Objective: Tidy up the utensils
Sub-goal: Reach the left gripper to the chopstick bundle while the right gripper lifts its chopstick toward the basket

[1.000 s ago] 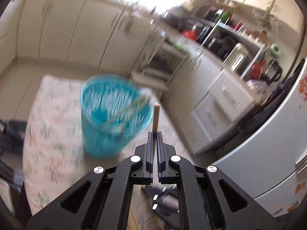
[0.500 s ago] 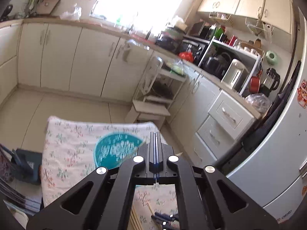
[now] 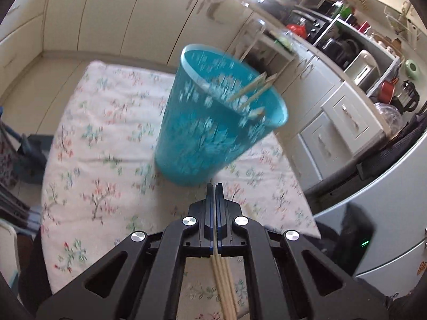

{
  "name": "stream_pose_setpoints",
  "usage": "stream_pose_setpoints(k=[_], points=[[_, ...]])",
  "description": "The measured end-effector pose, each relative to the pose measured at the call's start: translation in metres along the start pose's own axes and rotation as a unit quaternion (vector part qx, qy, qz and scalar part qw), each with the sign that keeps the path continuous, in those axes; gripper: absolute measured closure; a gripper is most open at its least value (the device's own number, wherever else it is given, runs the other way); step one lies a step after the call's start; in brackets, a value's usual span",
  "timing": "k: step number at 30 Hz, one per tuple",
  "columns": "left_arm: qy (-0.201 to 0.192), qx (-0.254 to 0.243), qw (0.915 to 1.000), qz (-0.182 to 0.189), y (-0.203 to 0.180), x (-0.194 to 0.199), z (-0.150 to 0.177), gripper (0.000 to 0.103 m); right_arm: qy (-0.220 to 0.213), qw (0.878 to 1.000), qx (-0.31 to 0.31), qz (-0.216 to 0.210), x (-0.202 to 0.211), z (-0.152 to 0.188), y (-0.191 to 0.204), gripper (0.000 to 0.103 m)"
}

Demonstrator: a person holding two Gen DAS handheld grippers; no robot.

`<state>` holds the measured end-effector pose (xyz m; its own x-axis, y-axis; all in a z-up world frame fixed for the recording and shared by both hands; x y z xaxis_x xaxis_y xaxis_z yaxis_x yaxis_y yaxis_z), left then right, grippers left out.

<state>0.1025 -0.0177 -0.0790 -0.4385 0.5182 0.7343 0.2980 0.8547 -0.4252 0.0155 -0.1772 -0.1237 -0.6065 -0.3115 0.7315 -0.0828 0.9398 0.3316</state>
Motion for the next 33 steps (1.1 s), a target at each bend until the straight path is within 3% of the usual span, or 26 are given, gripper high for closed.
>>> stream_pose_setpoints(k=[5, 10, 15, 23, 29, 33], points=[[0.041, -0.026, 0.9988, -0.002, -0.018, -0.037, 0.021, 0.103, -0.008, 1.0, -0.003, 0.002, 0.009, 0.0, -0.001, 0.097], [0.037, -0.042, 0.9984, -0.007, -0.036, -0.044, 0.026, 0.099, -0.048, 0.998, -0.04, -0.026, 0.033, -0.009, -0.008, 0.097], [0.043, -0.022, 0.9985, -0.027, -0.017, -0.039, 0.034, 0.091, -0.135, 0.989, -0.021, -0.065, 0.065, -0.062, 0.016, 0.097], [0.047, 0.017, 0.9981, -0.035, 0.011, -0.034, 0.05, 0.085, -0.283, 0.954, 0.013, -0.101, 0.088, -0.163, 0.066, 0.097], [0.045, 0.019, 0.9983, -0.032, 0.014, -0.032, 0.055, 0.083, -0.349, 0.935, 0.028, -0.057, 0.07, -0.224, 0.081, 0.097], [0.045, 0.012, 0.9983, -0.035, 0.015, -0.03, 0.059, 0.081, -0.328, 0.944, 0.029, -0.023, 0.032, -0.238, 0.074, 0.097]])
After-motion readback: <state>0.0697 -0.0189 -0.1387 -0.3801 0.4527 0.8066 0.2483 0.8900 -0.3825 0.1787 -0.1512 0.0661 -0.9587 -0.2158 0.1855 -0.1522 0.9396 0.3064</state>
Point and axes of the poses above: each gripper's, at about its wrist camera, not at the fingertips, and x roughly against the way its jaws point, y to its left, z to its underside, the point moved 4 cm from there along -x, roughly the way its jaws point, and after that the axes turned 3 degrees about -z, right-handed, at the moved point
